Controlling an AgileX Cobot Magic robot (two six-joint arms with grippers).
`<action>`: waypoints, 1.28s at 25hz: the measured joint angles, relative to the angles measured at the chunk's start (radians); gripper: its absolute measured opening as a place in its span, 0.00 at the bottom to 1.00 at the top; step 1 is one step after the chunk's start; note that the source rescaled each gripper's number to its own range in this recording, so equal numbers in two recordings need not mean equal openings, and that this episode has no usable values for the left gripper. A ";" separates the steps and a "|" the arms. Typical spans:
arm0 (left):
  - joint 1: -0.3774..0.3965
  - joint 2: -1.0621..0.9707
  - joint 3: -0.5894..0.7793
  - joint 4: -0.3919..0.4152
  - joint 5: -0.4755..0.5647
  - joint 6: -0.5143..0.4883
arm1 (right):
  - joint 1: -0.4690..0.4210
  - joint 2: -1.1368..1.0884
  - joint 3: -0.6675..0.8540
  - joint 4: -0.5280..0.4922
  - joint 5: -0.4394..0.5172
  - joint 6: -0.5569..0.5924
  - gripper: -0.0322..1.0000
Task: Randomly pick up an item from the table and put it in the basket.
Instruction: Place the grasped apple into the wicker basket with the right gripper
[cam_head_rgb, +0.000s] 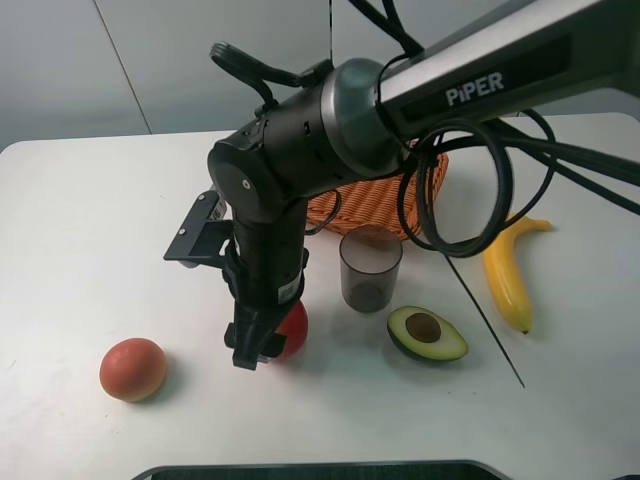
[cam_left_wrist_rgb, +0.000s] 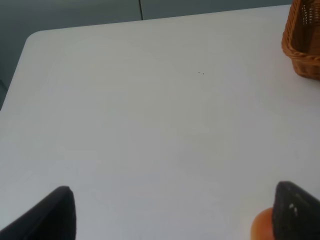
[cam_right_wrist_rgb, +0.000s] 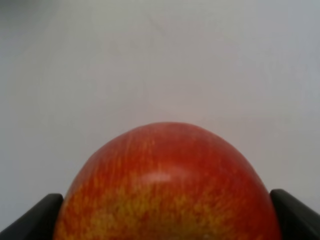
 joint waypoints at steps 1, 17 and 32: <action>0.000 0.000 0.000 0.000 0.000 0.000 | 0.000 0.000 0.000 0.000 0.000 0.003 0.08; 0.000 0.000 0.000 0.000 0.000 0.001 | 0.000 -0.020 -0.010 0.000 0.040 0.024 0.08; 0.000 0.000 0.000 0.000 0.000 -0.001 | 0.000 -0.362 -0.010 0.019 0.134 0.231 0.08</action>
